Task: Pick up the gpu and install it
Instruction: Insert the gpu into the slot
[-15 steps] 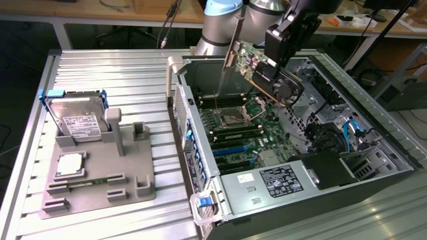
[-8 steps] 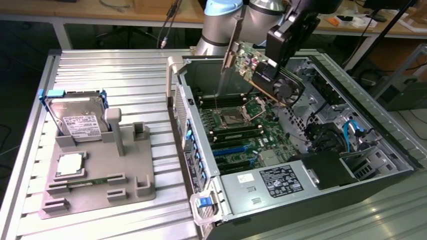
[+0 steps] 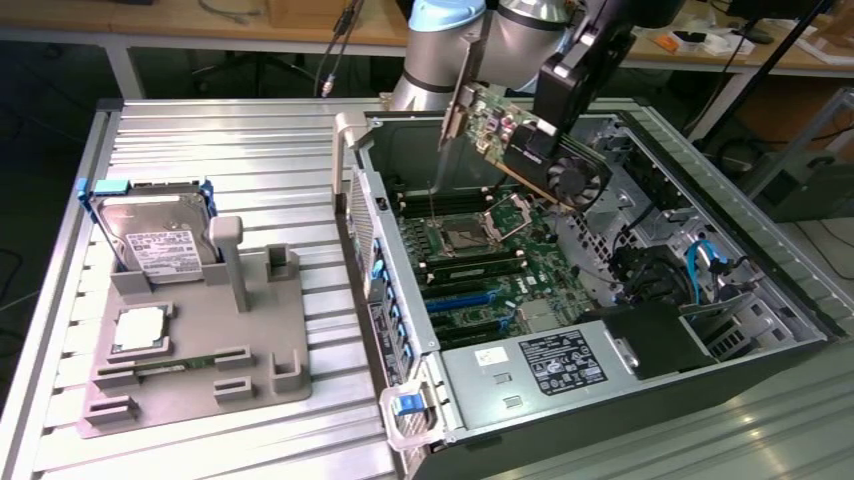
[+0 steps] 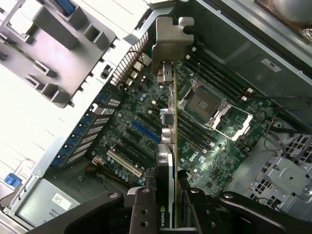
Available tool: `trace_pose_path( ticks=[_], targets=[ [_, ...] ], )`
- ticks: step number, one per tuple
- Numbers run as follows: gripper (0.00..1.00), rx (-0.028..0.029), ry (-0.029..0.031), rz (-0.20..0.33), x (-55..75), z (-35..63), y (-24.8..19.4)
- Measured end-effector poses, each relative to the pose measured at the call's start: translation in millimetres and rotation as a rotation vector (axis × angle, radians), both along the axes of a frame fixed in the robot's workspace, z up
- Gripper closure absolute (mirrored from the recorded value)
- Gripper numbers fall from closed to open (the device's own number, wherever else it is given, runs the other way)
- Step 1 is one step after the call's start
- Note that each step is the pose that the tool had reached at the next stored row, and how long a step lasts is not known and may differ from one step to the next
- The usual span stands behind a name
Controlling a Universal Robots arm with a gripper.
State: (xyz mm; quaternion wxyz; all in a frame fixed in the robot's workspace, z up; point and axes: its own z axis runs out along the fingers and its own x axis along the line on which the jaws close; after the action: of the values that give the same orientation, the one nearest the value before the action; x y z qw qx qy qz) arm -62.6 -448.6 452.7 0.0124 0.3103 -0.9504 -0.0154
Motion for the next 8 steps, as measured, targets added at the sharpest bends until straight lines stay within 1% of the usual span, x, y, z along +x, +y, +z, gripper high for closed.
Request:
trace_pose_path(
  ticks=[8],
  targets=[
    [0.73,0.0,0.0,0.05,0.0,0.3,0.0]
  ],
)
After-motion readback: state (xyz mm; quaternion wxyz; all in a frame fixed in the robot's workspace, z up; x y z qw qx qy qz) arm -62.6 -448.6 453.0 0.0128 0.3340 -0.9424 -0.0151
